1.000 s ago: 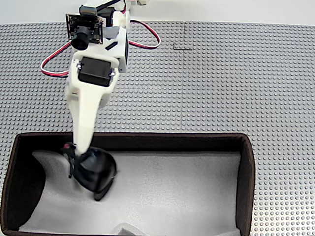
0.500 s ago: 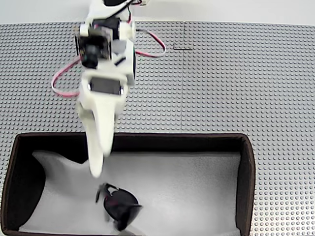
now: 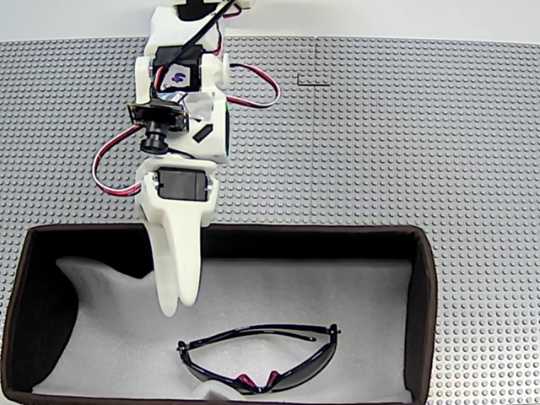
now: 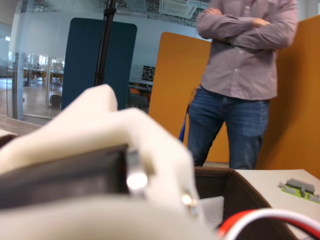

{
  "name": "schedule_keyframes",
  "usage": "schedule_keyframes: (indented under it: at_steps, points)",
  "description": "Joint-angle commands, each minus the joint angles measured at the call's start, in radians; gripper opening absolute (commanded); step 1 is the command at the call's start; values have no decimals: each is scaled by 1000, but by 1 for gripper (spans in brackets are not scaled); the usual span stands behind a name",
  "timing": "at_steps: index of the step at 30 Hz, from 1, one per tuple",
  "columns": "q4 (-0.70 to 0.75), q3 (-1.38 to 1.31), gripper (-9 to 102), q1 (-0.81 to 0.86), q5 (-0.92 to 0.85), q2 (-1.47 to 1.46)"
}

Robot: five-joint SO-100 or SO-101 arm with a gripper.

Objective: Grasp a glasses and put it in the bin.

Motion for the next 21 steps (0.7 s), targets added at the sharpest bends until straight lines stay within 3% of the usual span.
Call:
schedule_keyframes:
  at_steps: [1, 4, 15, 21]
  points:
    - [17, -35, 23, -35, -35, 184]
    - [83, -35, 0, -46, -55, 302]
    - [650, -35, 0, -60, -63, 712]
    - [752, -35, 0, -57, -49, 864]
